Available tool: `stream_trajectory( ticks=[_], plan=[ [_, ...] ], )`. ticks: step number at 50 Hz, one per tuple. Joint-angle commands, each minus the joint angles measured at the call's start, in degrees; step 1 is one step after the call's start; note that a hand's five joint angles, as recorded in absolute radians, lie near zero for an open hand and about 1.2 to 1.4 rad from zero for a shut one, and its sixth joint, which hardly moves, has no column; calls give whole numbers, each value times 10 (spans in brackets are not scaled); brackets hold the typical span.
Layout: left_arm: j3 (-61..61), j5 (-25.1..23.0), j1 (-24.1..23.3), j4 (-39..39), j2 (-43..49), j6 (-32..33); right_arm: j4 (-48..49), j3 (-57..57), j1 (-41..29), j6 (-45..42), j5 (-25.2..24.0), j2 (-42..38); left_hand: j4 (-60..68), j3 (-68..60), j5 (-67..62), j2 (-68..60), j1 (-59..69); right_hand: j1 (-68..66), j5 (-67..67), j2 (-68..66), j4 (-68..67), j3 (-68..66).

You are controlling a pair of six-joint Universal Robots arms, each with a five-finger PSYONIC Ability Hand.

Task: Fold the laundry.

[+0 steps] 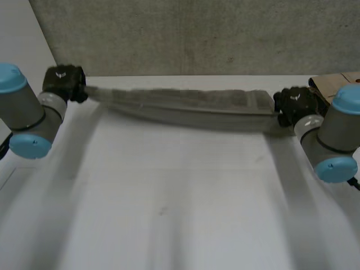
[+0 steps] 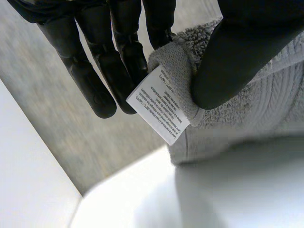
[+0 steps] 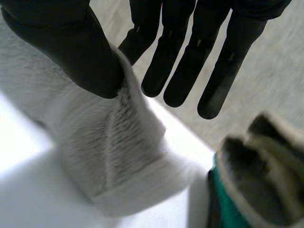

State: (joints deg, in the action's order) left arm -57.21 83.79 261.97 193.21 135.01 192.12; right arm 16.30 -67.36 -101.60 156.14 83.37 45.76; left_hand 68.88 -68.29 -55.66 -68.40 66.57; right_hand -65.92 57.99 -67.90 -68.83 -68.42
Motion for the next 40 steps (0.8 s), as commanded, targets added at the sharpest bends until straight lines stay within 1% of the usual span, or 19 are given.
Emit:
stream_trajectory(
  ticks=[1, 4, 8, 10, 12, 13, 14, 17, 21, 22, 25, 26, 28, 29, 30, 32, 33, 37, 40],
  plan=[
    [-47, -4, 2, -10, -4, 17, -57, 28, 18, 50, 10, -37, 111, -117, -143, -116, 134, -50, 29, -30, -21, -25],
    [-60, -6, 4, -12, -15, 30, -100, 52, 27, 68, 16, -47, 111, -117, -143, -116, 134, 88, -109, 108, 117, 113],
    [-74, -7, 6, -13, -27, 47, -143, 80, 35, 80, 23, -56, 111, -117, -143, -116, 134, 127, -148, 147, 156, 152],
    [-84, -7, 6, -13, -36, 55, -160, 88, 39, 79, 28, -58, 111, -117, -143, -116, 134, 92, -112, 112, 121, 117],
    [-94, -7, 7, -15, -45, 59, -173, 90, 41, 76, 31, -54, 111, -117, -143, -116, 134, 18, -38, 38, 47, 43],
    [-98, -7, 7, -16, -48, 61, -174, 90, 42, 74, 32, -52, 111, -117, -143, -116, 134, -34, 13, -14, -5, -9],
    [-106, -7, 8, -18, -56, 63, -181, 88, 44, 73, 29, -45, 111, -117, -143, -116, 134, -140, 119, -120, -111, -115],
    [-123, -8, 9, -22, -72, 72, -190, 80, 48, 68, 25, -28, 111, -117, -143, -116, 134, -141, 120, -121, -112, -116],
    [-159, -19, 12, -40, -107, 103, -225, 46, 56, 50, -3, 13, 111, -117, -143, -116, 134, -141, 120, -121, -112, -116],
    [-173, -26, 15, -52, -123, 120, -245, 31, 61, 26, -19, 28, 111, -117, -143, -116, 134, -141, 120, -121, -112, -116],
    [-206, -34, 26, -98, -160, 169, -312, -9, 72, -63, -30, 68, 111, -117, -143, -116, 134, -141, 120, -121, -112, -116],
    [-226, -39, 34, -139, -183, 201, -355, -36, 84, -117, -28, 98, 111, -117, -143, -116, 134, -141, 120, -121, -112, -116],
    [-245, -42, 45, -178, -206, 232, -398, -69, 98, -171, -23, 128, 111, -117, -143, -116, 134, -141, 120, -121, -112, -116],
    [-255, -44, 50, -200, -216, 251, -438, -106, 111, -225, -21, 159, 111, -117, -143, -116, 134, -141, 120, -121, -112, -116],
    [-274, -50, 63, -249, -235, 293, -456, -125, 116, -252, -20, 173, 111, -117, -143, -116, 134, -141, 120, -121, -112, -116],
    [-296, -56, 77, -301, -251, 337, -485, -166, 126, -307, -19, 199, 111, -117, -143, -116, 134, -141, 120, -121, -112, -116],
    [-315, -66, 89, -348, -265, 380, -499, -201, 137, -357, -22, 222, 111, -117, -143, -116, 134, -141, 120, -121, -112, -116],
    [-345, -100, 103, -442, -288, 471, -466, -246, 141, -425, -36, 259, 111, -117, -143, -116, 134, -141, 120, -121, -112, -116],
    [-346, -113, 95, -453, -291, 482, -438, -244, 132, -406, -43, 261, 111, -117, -143, -116, 134, -141, 120, -121, -112, -116]
  ],
)
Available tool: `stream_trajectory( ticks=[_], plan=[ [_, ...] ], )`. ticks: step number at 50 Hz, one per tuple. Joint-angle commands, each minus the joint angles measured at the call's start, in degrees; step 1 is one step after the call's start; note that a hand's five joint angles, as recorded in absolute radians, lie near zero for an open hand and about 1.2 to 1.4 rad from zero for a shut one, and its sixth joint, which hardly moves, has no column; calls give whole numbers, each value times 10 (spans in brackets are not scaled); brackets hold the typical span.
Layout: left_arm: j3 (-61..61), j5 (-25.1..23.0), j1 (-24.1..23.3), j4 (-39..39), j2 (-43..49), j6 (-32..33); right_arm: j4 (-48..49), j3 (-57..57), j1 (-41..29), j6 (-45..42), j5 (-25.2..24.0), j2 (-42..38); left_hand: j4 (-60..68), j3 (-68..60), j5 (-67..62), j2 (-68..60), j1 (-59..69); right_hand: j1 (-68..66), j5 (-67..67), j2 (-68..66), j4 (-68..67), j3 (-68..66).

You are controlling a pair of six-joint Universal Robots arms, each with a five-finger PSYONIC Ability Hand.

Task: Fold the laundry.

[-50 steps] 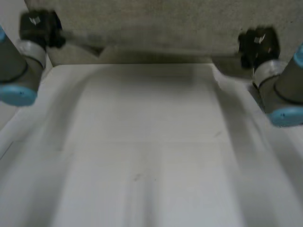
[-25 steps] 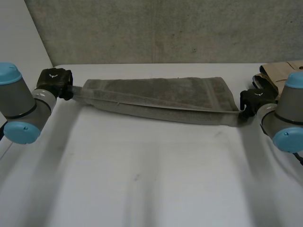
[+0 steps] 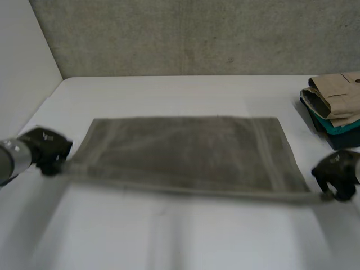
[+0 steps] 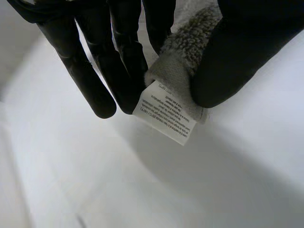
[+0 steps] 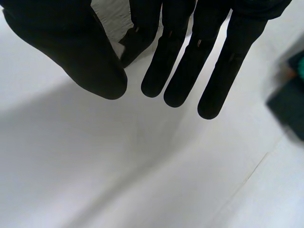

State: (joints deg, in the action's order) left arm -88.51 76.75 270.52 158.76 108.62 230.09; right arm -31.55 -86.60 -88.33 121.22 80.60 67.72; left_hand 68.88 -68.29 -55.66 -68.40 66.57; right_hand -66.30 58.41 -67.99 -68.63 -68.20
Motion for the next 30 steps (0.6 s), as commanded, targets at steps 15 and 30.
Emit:
stream_trajectory(
  ticks=[15, 30],
  plan=[
    [96, 48, -40, -3, 55, -60, 241, 41, -66, 166, -19, -25, 111, -117, -143, -116, 134, -137, 116, -120, -114, -118],
    [138, 70, -38, 46, 84, -142, 442, 137, -131, 233, 33, -142, 111, -117, -143, -116, 134, -137, 116, -120, -114, -118]
  ],
)
